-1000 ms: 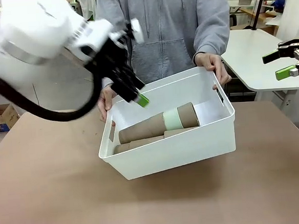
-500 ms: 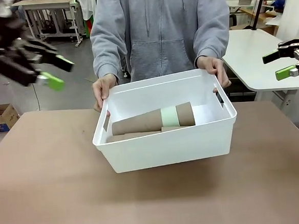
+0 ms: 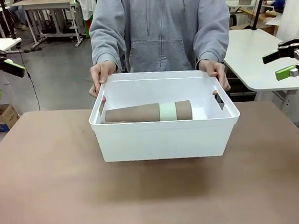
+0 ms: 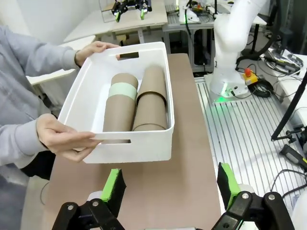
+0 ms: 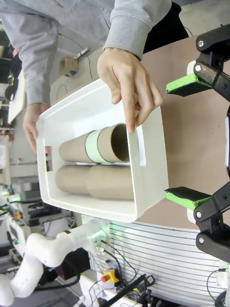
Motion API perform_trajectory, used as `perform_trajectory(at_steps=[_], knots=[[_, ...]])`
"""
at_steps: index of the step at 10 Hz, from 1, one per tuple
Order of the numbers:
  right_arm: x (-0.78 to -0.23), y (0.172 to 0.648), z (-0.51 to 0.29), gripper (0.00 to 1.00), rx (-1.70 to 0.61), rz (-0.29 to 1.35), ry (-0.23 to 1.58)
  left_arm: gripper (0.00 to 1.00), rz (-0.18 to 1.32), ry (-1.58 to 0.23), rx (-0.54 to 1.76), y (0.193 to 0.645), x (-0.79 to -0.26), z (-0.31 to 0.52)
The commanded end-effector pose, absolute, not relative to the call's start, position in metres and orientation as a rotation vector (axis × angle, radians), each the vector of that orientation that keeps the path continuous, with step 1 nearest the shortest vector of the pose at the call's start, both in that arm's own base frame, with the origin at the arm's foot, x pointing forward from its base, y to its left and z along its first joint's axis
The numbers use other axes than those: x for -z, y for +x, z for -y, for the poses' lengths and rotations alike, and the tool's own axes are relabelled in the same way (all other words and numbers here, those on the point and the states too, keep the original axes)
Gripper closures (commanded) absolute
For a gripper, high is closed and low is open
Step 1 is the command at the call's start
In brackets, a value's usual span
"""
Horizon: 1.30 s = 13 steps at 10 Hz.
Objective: Stack the cups and store them in the basket.
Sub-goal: Place the stack of Reusable plastic cups into the Pantry Basket.
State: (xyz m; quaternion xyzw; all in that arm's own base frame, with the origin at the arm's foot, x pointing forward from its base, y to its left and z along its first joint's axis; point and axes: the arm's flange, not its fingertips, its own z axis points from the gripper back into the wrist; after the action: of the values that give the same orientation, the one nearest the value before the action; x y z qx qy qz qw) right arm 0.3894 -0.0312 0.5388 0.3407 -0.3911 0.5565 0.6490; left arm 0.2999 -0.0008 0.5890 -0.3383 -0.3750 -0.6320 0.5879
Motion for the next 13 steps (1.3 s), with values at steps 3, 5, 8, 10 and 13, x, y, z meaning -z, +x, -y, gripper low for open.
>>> perform_trajectory(at_steps=[3, 5, 8, 10, 13], knots=[[-0.5415, 0.3899, 0.0295, 0.00, -1.254, 0.911, 0.790, 0.00, 0.871, -0.788, 1.459, 0.2977, -0.5931, 0.0050], [-0.5415, 0.3899, 0.0295, 0.00, -1.254, 0.911, 0.790, 0.00, 0.871, -0.788, 1.459, 0.2977, -0.5931, 0.0050], [-0.5415, 0.3899, 0.0295, 0.00, -1.254, 0.911, 0.790, 0.00, 0.871, -0.788, 1.459, 0.2977, -0.5931, 0.0050], [-0.5415, 0.3899, 0.0295, 0.00, -1.254, 0.911, 0.790, 0.00, 0.871, -0.788, 1.459, 0.2977, -0.5931, 0.0050], [-0.5415, 0.3899, 0.0295, 0.00, -1.254, 0.911, 0.790, 0.00, 0.871, -0.788, 1.459, 0.2977, -0.5931, 0.0050]])
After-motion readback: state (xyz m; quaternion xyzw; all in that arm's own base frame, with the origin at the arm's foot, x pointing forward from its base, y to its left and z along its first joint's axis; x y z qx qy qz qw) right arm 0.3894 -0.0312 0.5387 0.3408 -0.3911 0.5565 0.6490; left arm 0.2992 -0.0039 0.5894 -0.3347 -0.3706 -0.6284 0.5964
